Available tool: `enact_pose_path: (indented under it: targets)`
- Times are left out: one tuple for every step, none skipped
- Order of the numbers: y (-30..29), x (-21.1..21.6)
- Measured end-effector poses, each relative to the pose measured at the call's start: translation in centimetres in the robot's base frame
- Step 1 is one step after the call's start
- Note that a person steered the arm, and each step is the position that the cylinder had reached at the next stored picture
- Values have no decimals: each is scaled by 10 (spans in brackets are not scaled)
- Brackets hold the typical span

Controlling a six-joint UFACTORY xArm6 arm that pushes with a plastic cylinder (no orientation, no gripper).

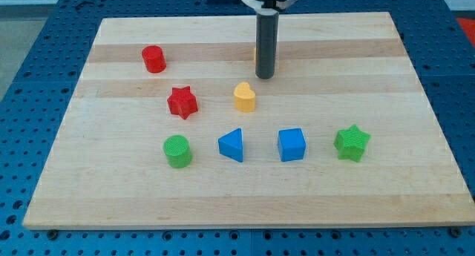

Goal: Push the yellow hear a bit down

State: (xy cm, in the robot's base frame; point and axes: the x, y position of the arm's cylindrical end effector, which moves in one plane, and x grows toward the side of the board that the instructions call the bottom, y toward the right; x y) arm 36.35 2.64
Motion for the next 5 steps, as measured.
enact_pose_path:
  targets:
    - [-14,18]
    - [-26,18]
    - [-32,18]
    - [-34,18]
    - [-34,19]
